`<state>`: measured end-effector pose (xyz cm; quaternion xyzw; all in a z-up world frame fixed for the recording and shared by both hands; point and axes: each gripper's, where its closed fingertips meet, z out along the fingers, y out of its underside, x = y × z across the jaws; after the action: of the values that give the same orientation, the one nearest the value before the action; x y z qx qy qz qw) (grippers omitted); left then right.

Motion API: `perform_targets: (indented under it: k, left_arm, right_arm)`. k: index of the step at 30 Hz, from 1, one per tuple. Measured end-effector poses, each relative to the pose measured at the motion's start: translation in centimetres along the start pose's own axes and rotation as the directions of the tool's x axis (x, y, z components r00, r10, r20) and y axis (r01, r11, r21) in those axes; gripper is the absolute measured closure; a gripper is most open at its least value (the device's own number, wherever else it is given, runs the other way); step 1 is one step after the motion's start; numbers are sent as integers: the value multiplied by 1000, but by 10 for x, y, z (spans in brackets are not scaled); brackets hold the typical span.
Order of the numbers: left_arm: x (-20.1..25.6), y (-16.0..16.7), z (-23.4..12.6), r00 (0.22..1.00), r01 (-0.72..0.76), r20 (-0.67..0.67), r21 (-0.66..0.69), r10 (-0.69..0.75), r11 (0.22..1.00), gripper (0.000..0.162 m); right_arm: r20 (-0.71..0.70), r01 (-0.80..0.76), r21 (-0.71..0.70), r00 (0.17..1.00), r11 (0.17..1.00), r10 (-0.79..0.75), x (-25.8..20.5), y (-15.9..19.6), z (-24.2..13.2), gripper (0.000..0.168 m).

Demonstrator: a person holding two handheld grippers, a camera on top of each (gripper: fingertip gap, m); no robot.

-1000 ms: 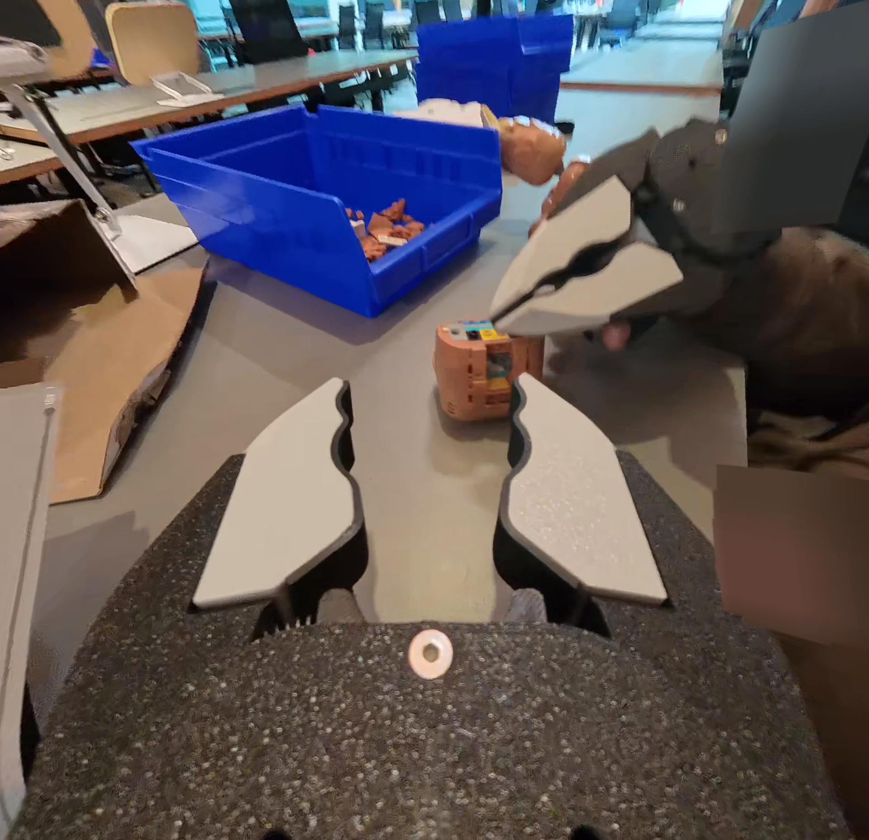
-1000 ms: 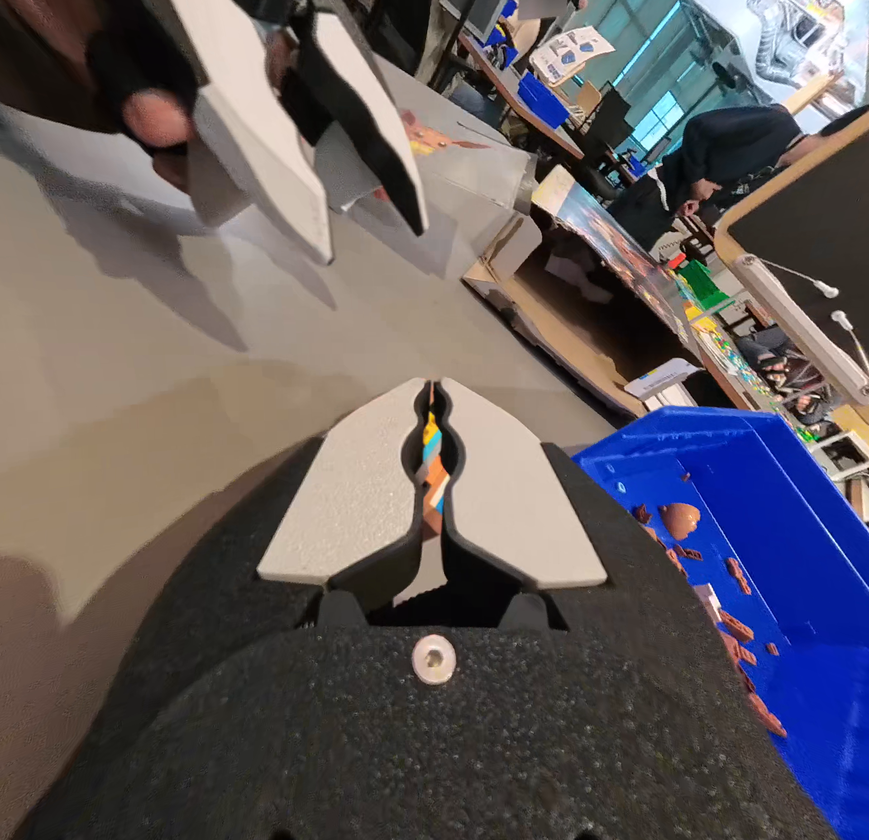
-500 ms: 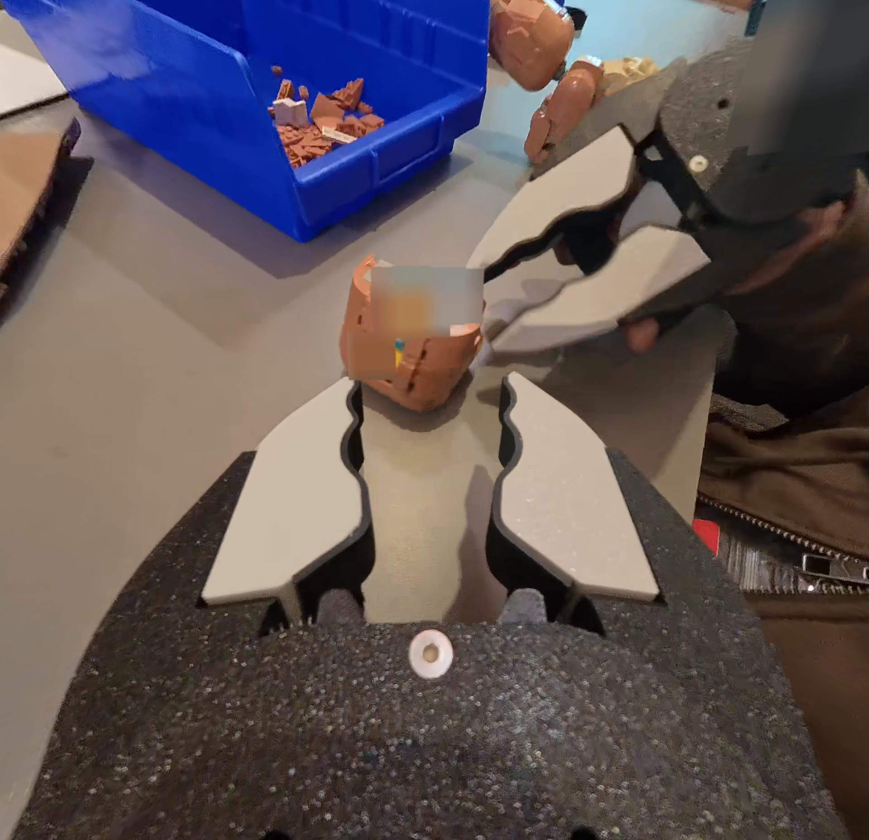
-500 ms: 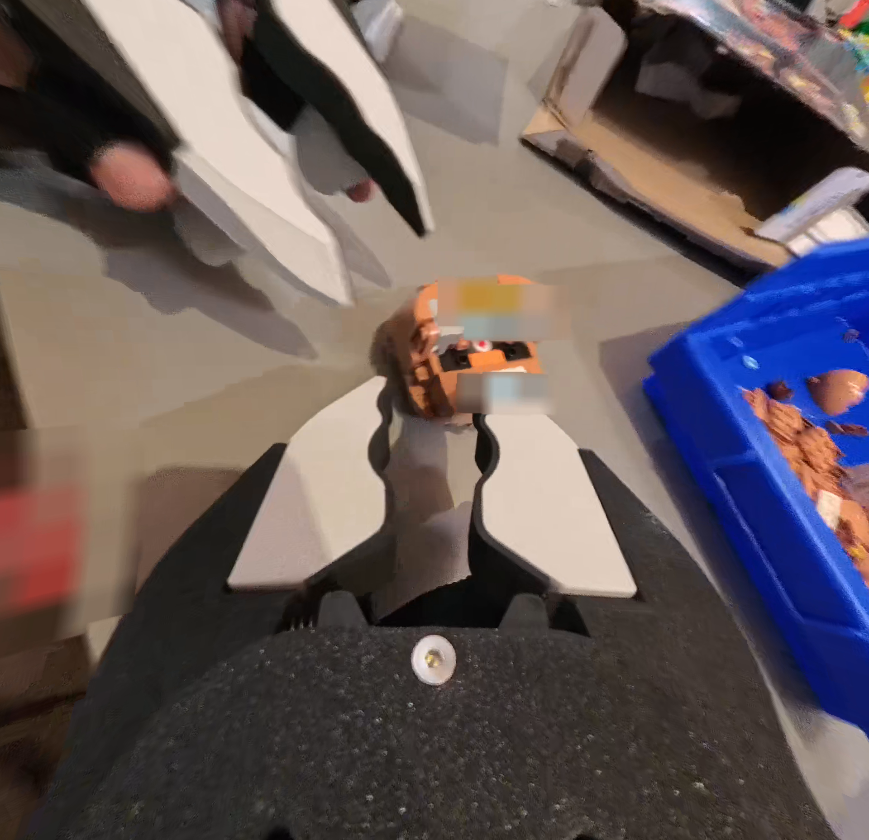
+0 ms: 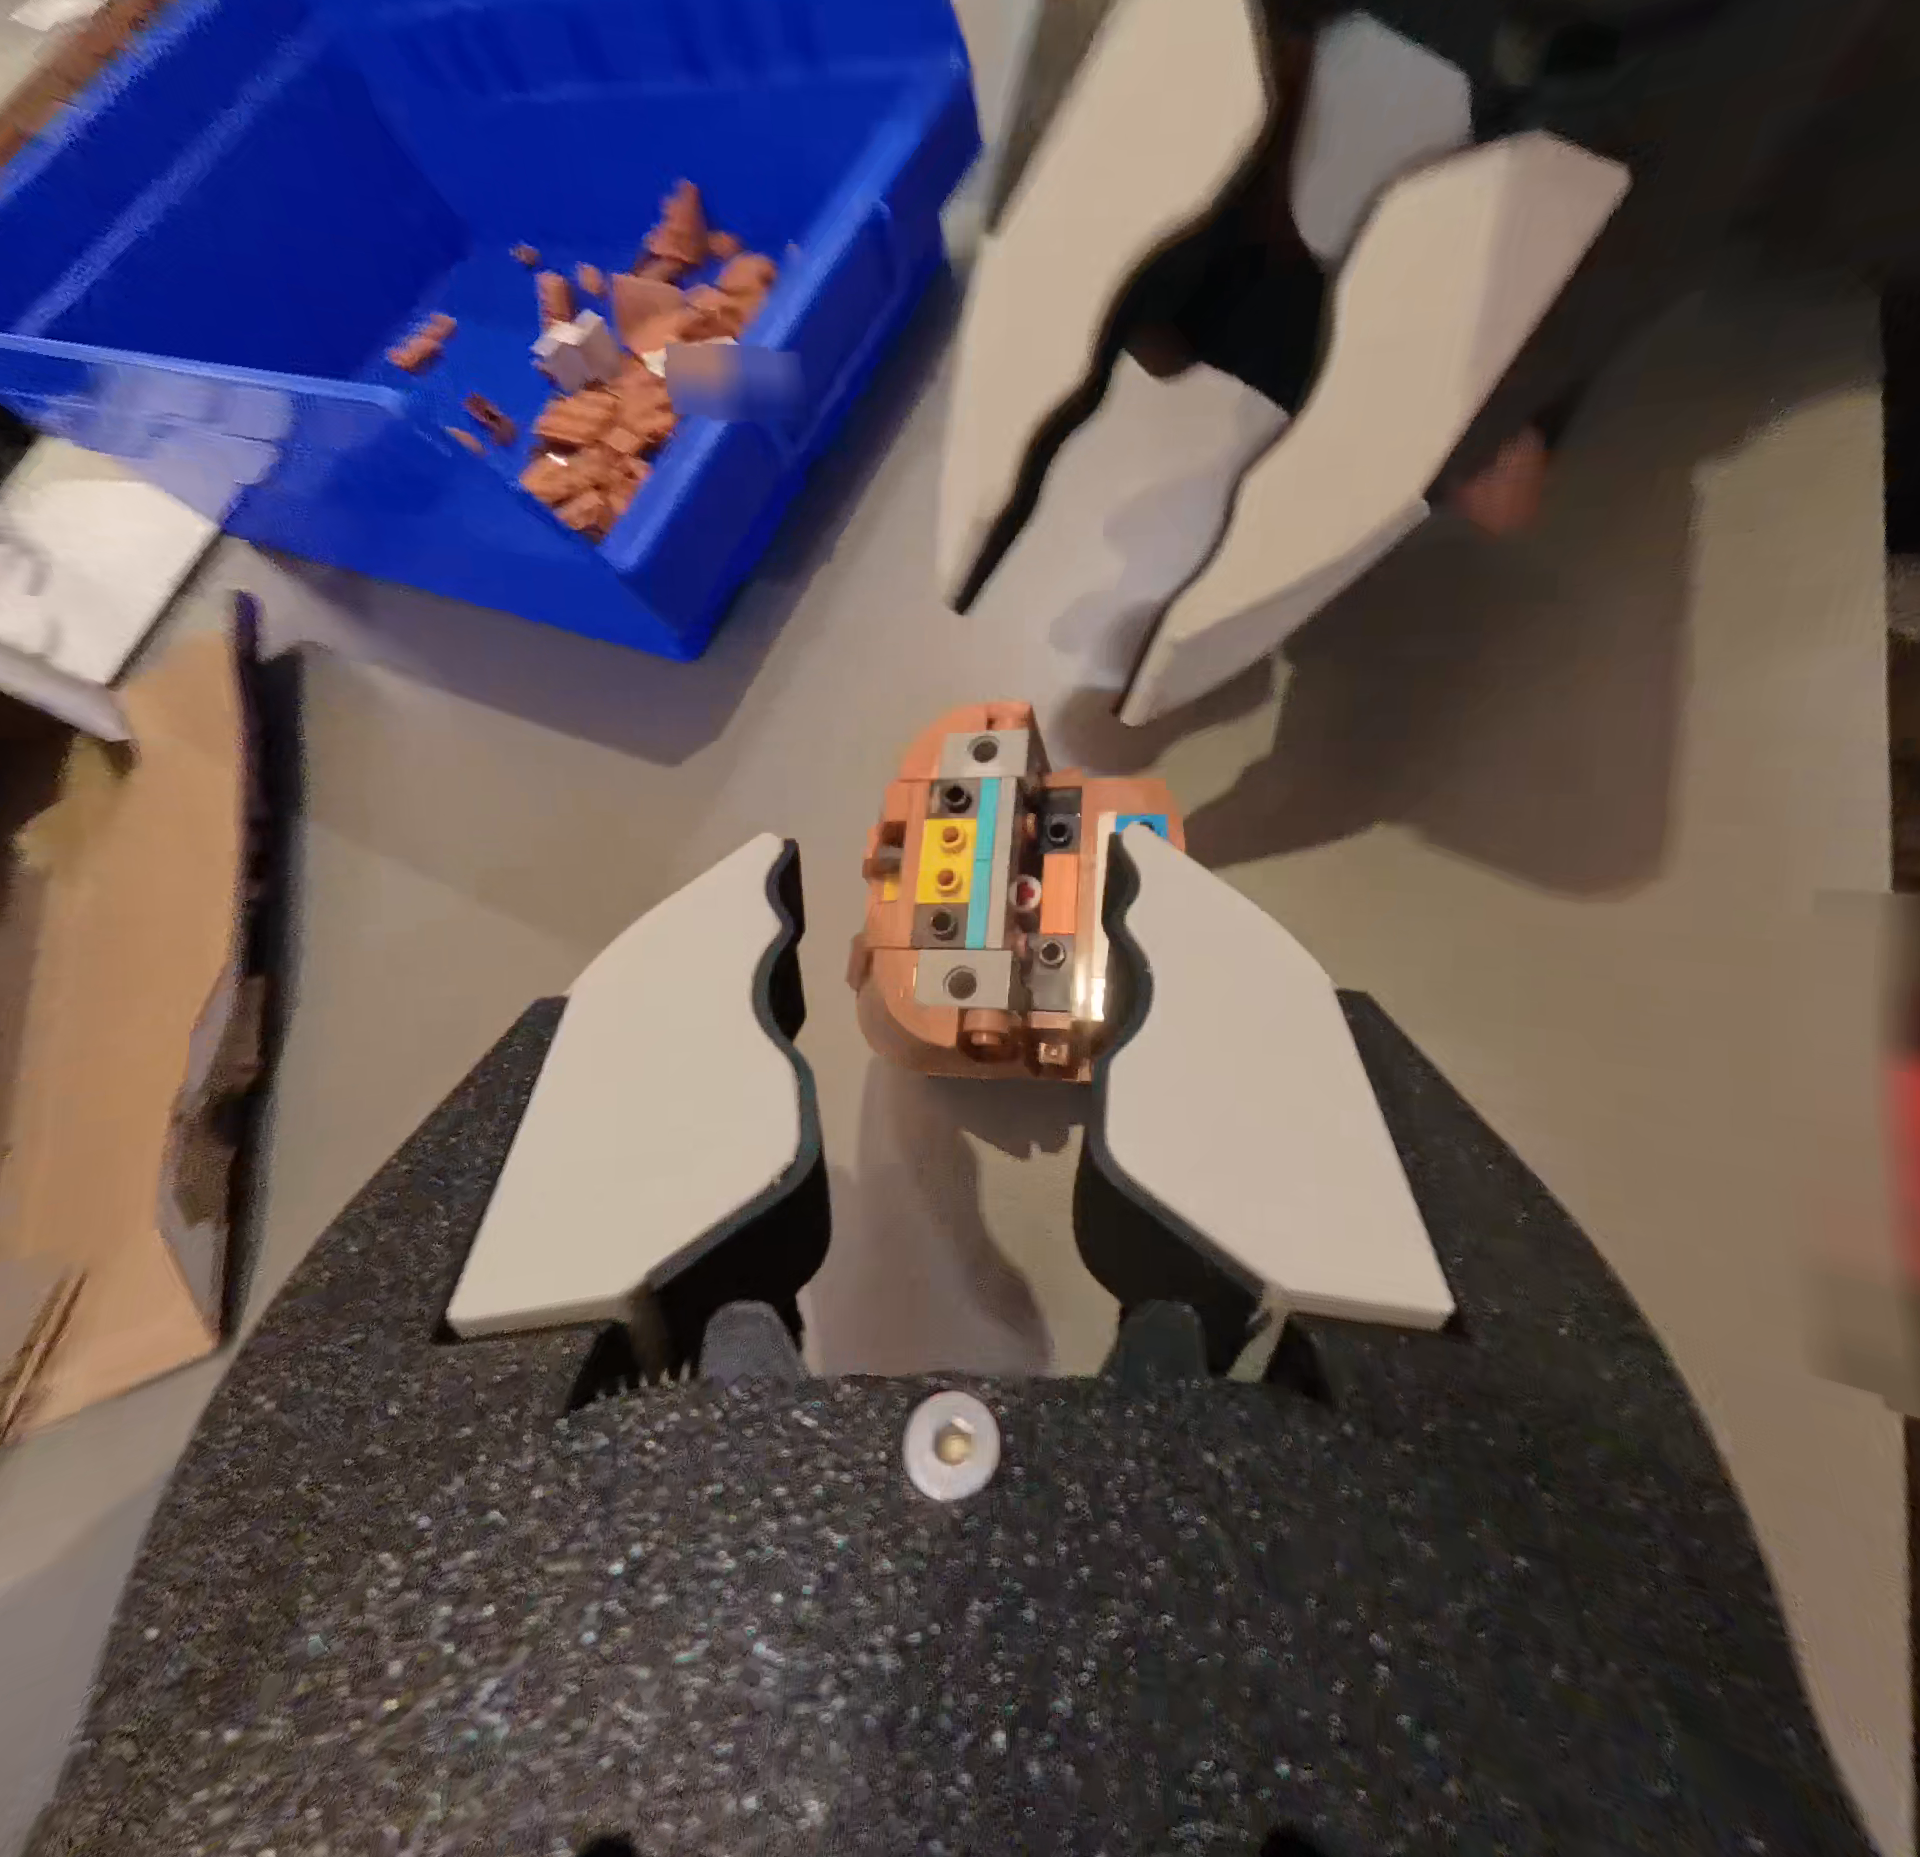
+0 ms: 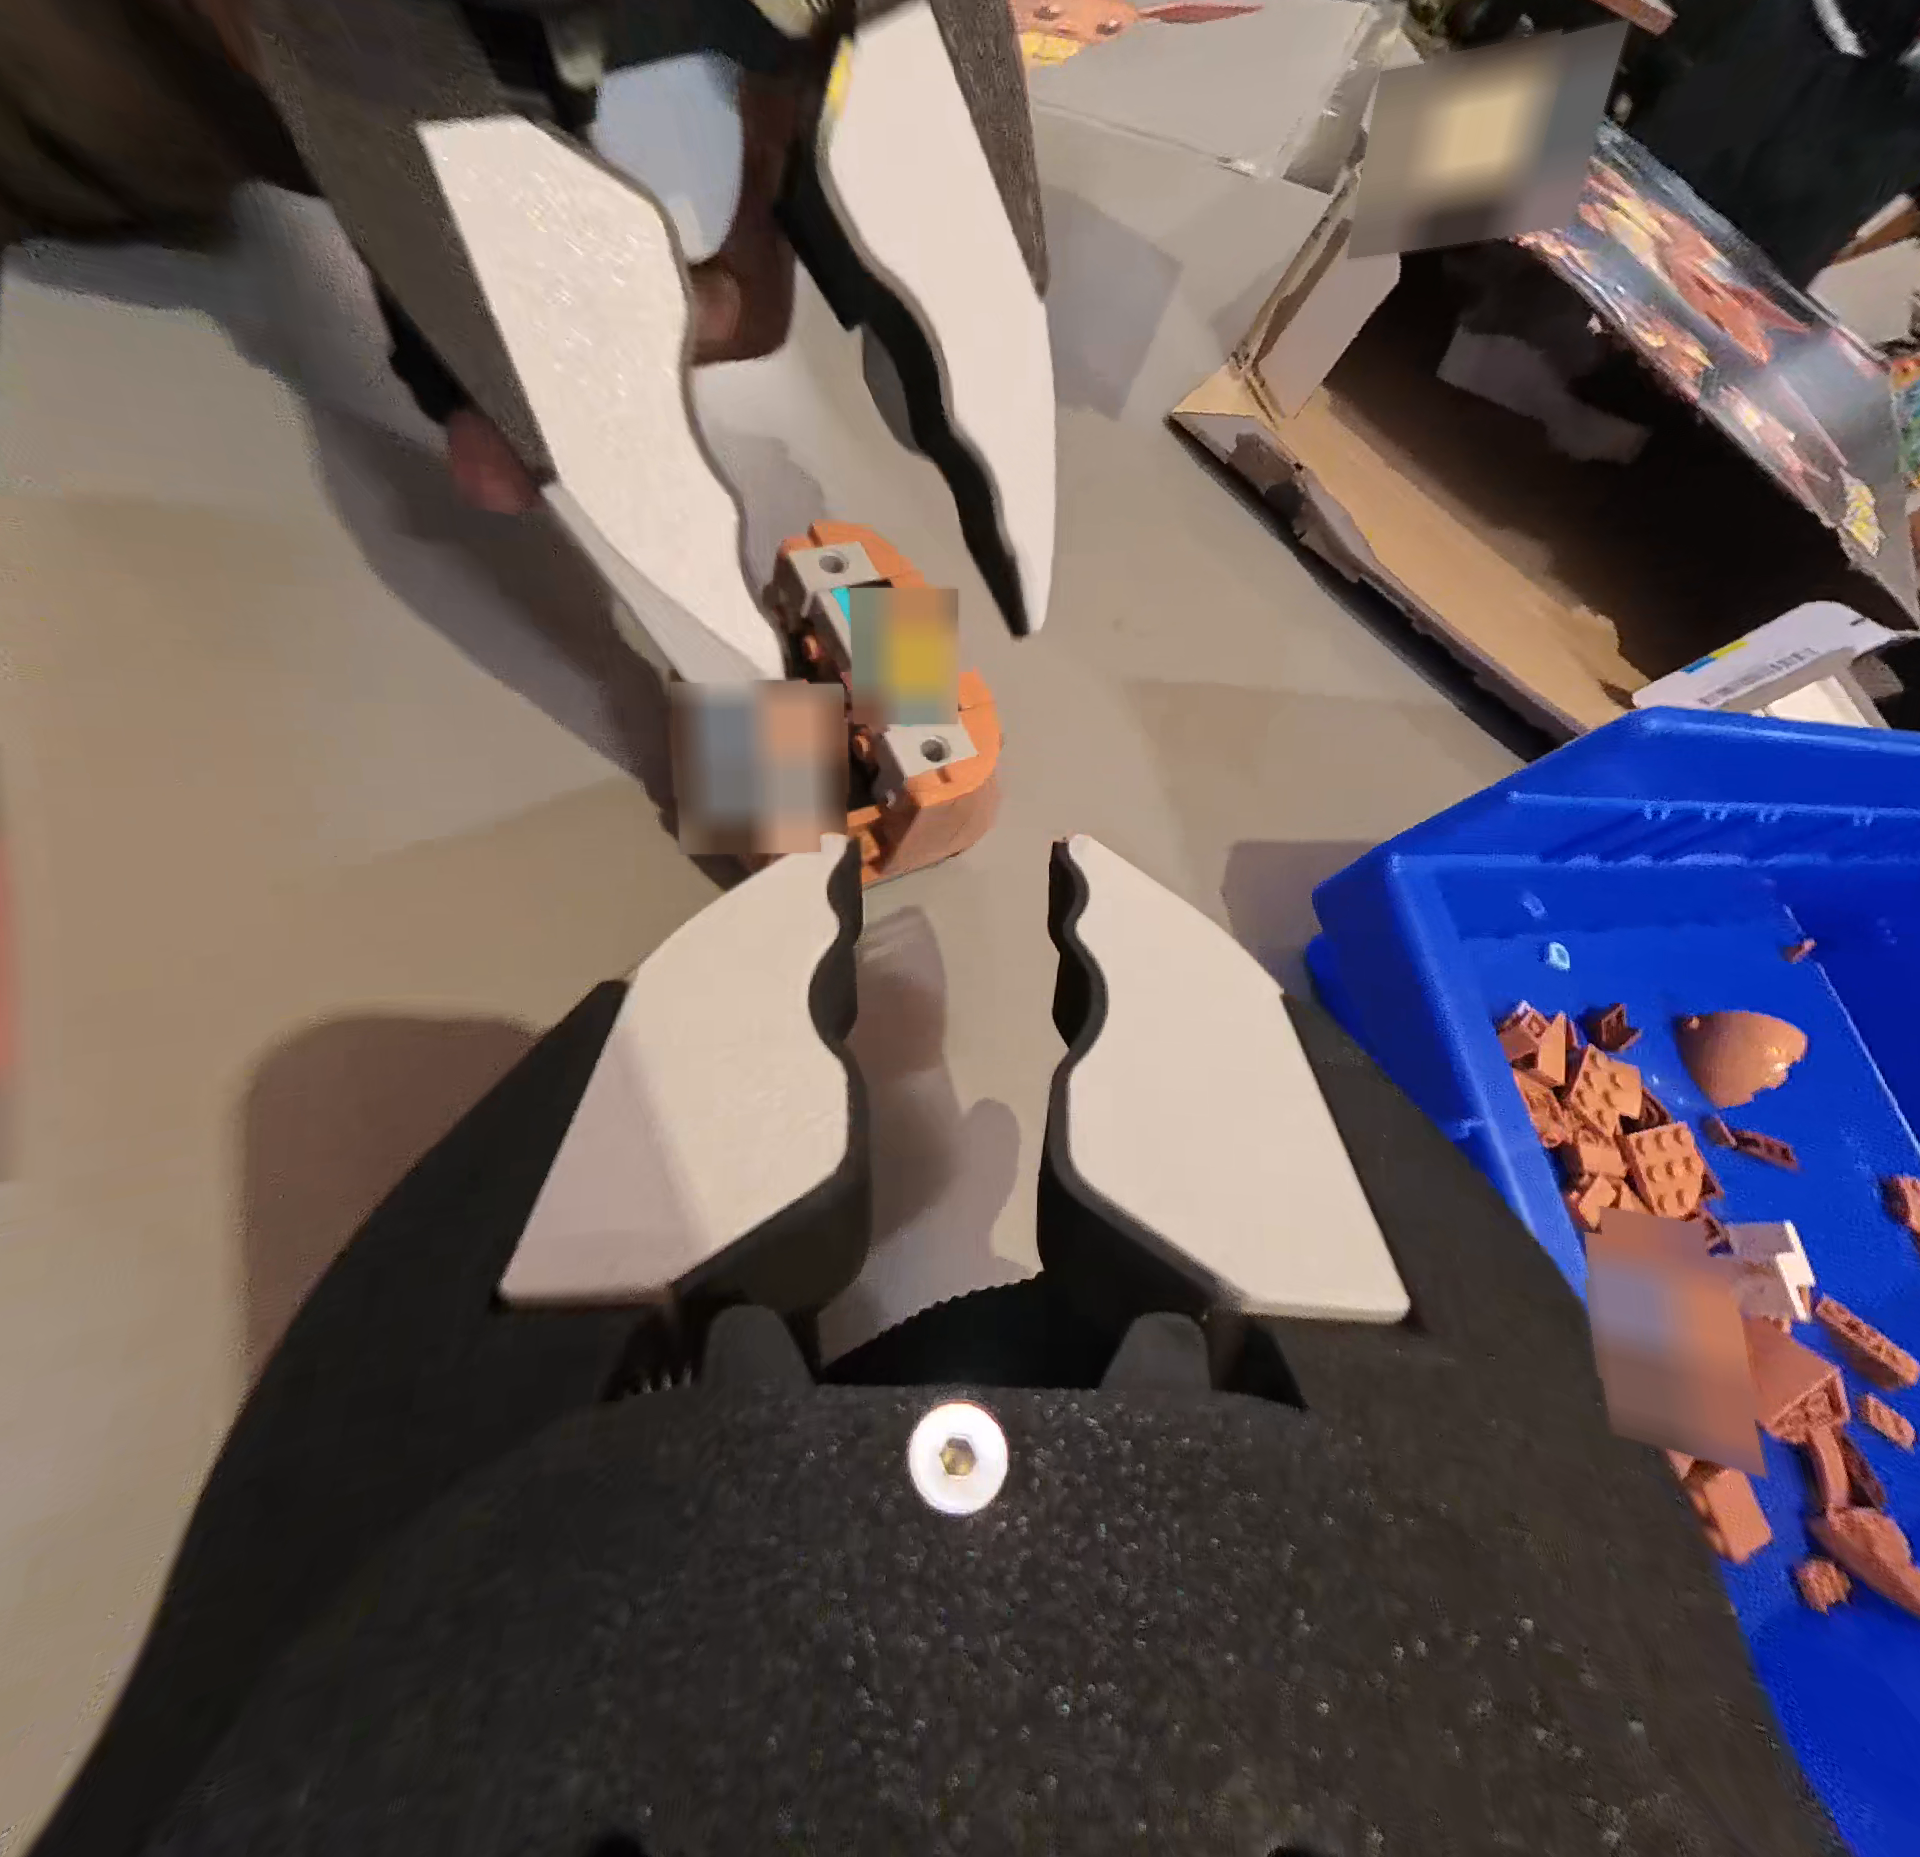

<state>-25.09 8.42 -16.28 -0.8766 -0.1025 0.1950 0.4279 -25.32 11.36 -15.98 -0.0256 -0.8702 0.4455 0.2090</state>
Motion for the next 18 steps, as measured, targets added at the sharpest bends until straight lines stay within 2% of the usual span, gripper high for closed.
perform_targets:
  k: [2, 4, 8, 15, 18]
  left_arm:
    - [1, 1, 7, 997, 5, -73, -3, -6, 1000, 114]
    - [2, 4, 7, 990, 42, -134, 8, -40, 999, 132]
    - [7, 6, 0, 980, 41, -197, 98, -21, 994, 134]
    - [14, 8, -6, 973, 16, -231, 130, 14, 991, 134]
    - [14, 8, -6, 973, 15, -231, 137, 18, 990, 134]
  right_arm:
    - [37, -7, 19, 999, 1000, 6, 2, -1, 3, 135]
    - [79, -52, 61, 996, 997, 48, -1, -3, 6, 137]
    - [130, -147, 131, 983, 980, 130, -9, -8, 7, 142]
    - [172, -166, 169, 976, 972, 137, -18, -15, 11, 145]
    - [202, -162, 170, 971, 972, 126, -22, -16, 10, 154]
